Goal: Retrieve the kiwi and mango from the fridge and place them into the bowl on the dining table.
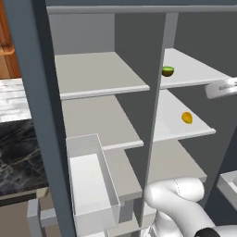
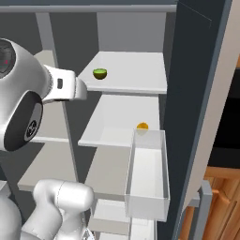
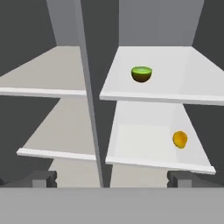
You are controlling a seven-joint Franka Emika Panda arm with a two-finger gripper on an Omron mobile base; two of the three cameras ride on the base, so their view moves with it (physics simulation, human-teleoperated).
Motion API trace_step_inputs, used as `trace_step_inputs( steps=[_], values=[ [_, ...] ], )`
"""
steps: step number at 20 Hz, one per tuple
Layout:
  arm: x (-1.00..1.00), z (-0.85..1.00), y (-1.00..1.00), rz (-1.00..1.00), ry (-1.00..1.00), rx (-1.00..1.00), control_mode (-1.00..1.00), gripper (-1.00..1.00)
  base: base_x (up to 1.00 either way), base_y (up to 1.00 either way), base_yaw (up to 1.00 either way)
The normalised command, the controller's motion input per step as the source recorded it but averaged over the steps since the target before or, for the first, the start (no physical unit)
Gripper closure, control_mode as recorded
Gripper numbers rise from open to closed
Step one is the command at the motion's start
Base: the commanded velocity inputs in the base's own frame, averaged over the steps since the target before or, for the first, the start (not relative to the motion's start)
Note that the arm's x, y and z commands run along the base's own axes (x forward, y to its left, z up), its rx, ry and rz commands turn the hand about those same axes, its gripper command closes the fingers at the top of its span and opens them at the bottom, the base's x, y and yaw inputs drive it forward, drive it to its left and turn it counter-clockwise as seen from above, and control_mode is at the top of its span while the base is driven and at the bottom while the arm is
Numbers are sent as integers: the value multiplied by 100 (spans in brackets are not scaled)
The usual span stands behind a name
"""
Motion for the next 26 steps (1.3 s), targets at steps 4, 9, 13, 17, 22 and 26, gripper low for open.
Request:
trace_step_inputs(
  steps=[4, 9, 13, 17, 22, 26],
  values=[
    [34, 0, 0, 5, -7, -4, -100, -100, 0, 0, 0],
    [30, -1, -5, 3, -6, -1, -100, -100, 0, 0, 0],
    [16, 0, -13, 1, 0, 0, -100, -100, 0, 0, 0],
    [12, 7, -8, 4, 12, 1, -100, -100, 0, 0, 0],
    [19, 0, -1, 2, 6, 0, -100, -100, 0, 0, 0],
    [30, 0, 0, 3, 0, 0, -100, -100, 0, 0, 0]
  ],
)
